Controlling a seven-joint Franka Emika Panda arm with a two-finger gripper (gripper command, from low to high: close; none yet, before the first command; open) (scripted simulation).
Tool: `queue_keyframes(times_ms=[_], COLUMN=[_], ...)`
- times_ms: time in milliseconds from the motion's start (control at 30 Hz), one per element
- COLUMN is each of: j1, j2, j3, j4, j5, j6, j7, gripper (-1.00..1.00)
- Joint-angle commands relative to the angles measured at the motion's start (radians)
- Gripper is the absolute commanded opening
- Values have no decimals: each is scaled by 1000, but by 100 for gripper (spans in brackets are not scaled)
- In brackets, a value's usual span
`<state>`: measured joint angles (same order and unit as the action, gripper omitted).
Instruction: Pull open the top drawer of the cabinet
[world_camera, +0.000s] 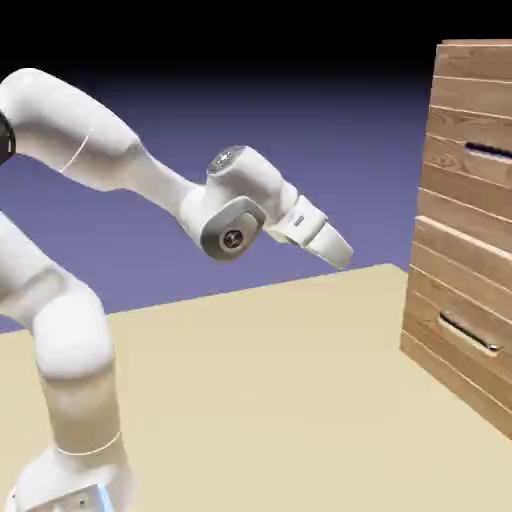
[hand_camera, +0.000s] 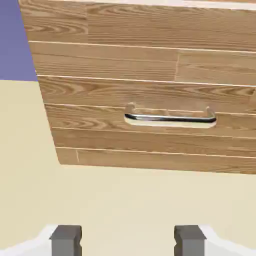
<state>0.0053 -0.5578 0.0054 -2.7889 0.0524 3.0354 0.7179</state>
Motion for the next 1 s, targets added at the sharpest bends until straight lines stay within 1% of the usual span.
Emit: queue_keyframes(times_ms=[0,967], j1=[-6,-166], j2=[10,304], j3=[4,134], j4=[18,525], j5=[44,1305], j6=[-1,-41], j7=[-19,-574], gripper=[0,0])
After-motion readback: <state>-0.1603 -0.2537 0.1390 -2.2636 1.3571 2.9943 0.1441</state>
